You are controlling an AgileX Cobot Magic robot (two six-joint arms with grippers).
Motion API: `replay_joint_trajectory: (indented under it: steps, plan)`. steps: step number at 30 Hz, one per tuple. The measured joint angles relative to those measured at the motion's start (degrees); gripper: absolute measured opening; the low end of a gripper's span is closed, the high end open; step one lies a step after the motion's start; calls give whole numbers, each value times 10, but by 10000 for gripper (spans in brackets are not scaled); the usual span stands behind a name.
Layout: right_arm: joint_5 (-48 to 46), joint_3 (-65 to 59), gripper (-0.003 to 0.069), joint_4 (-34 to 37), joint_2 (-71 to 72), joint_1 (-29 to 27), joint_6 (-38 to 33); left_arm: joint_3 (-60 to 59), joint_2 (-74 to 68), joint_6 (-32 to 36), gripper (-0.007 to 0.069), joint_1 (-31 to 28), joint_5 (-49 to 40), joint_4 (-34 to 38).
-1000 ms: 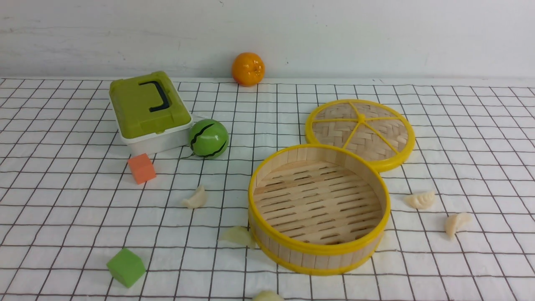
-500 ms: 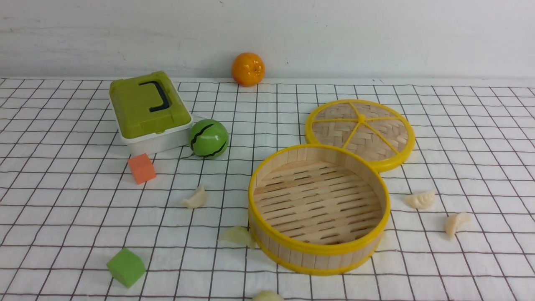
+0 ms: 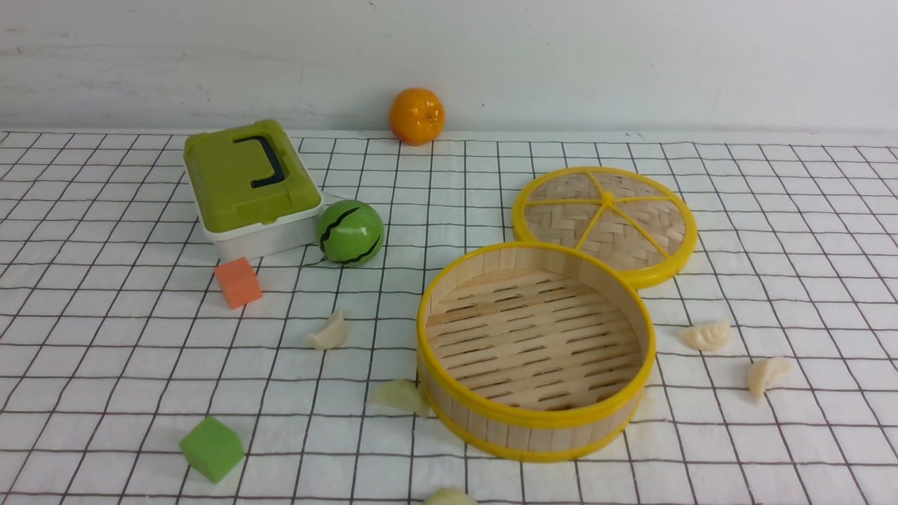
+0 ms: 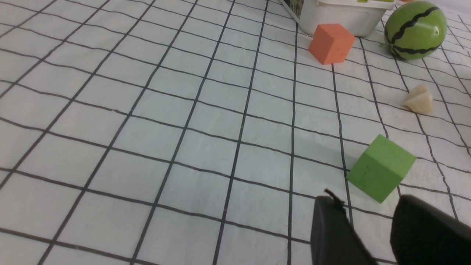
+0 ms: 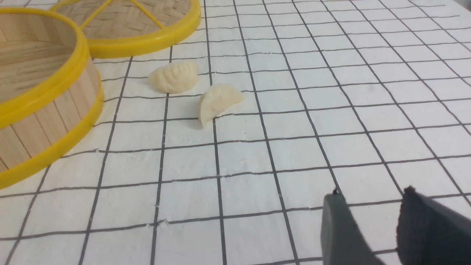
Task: Put the dumplings into the steamer on the table with the white tablecloth.
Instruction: 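Reach for and grasp a dumpling on the table with the left gripper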
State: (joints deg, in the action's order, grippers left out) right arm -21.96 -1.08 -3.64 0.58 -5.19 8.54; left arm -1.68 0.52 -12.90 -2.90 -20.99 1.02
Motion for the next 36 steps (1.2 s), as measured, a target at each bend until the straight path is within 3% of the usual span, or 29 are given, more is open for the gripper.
replay_joint_trajectory:
  steps: [25, 29, 36]
  plan:
    - [0, 0, 240, 0, 0, 0, 0, 0, 0, 0, 239, 0, 18, 8]
    - [0, 0, 240, 0, 0, 0, 0, 0, 0, -3, 239, 0, 70, 102]
    - [0, 0, 240, 0, 0, 0, 0, 0, 0, -87, 239, 0, 150, 459]
